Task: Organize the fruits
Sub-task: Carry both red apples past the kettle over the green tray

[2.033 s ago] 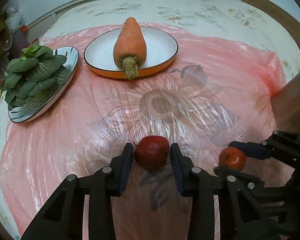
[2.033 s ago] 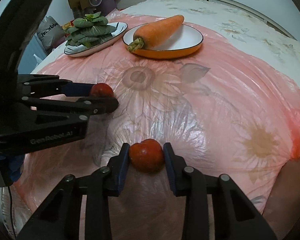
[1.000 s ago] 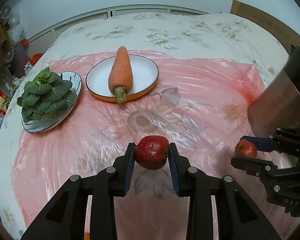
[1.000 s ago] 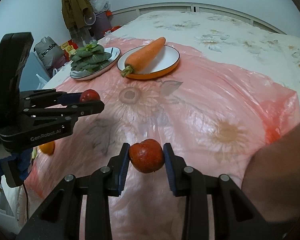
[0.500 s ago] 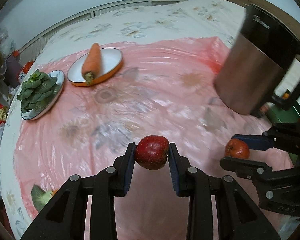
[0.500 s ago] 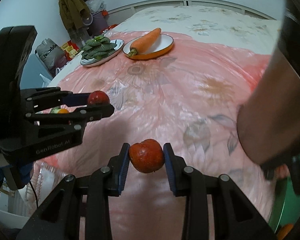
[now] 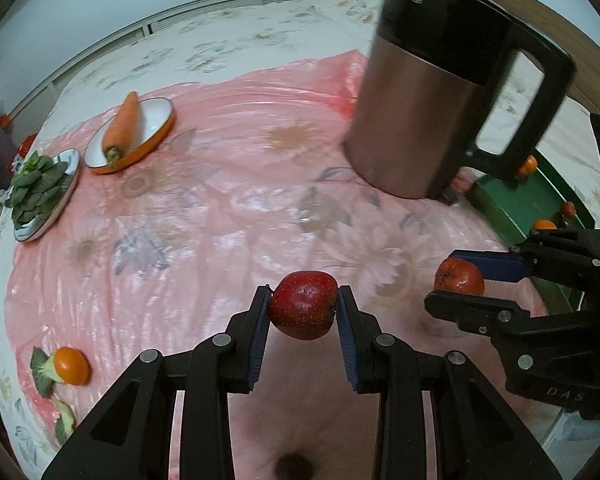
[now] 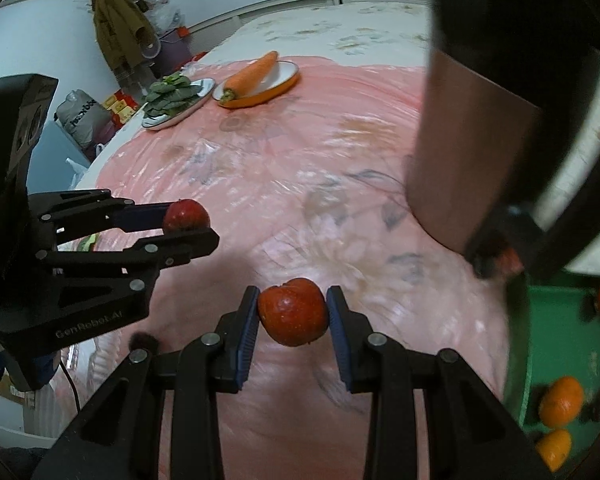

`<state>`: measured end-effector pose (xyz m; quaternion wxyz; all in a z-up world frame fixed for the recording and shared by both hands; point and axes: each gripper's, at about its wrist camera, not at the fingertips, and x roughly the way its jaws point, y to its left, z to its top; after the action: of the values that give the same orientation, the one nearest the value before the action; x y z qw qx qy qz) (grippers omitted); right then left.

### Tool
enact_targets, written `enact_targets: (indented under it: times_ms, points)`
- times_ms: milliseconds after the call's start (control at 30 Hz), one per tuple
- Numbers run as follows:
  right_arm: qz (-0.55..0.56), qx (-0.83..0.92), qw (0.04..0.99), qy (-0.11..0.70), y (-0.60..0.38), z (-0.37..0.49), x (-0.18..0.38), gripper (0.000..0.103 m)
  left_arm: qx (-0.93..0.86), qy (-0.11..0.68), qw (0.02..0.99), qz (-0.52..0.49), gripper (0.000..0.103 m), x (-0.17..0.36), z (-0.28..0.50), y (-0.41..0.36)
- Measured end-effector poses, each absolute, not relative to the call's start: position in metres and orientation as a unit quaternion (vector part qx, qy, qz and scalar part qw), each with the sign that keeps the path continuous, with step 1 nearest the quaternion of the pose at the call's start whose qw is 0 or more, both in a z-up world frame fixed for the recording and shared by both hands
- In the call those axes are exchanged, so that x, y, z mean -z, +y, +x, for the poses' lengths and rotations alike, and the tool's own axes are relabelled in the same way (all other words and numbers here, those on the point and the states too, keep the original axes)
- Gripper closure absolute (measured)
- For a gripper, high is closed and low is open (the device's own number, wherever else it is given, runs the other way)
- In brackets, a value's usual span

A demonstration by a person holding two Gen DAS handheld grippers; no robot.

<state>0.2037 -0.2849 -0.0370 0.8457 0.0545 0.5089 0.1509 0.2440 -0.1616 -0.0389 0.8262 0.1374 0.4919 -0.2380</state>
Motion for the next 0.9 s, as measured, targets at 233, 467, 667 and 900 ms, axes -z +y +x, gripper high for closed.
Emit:
enact_targets:
  times_ms: [233, 467, 667, 900]
  points:
    - [0.059, -0.122, 0.843, 0.520, -0.323, 0.178, 0.034, 0.082, 0.268, 0.499, 0.811, 0.148, 0.075, 0.040, 0.223, -0.198]
    - [0.085, -0.073, 0.846, 0.521, -0.377, 0.152, 0.029, 0.082, 0.307, 0.504, 0.792, 0.161, 0.075, 0.039, 0.199, -0.237]
    - [0.106, -0.018, 0.850, 0.516, -0.430, 0.134, 0.026, 0.082, 0.339, 0.499, 0.780, 0.166, 0.075, 0.033, 0.184, -0.270]
    - [0.118, 0.035, 0.855, 0.503, -0.488, 0.121, 0.024, 0.082, 0.379, 0.484, 0.772, 0.166, 0.075, 0.025, 0.171, -0.318]
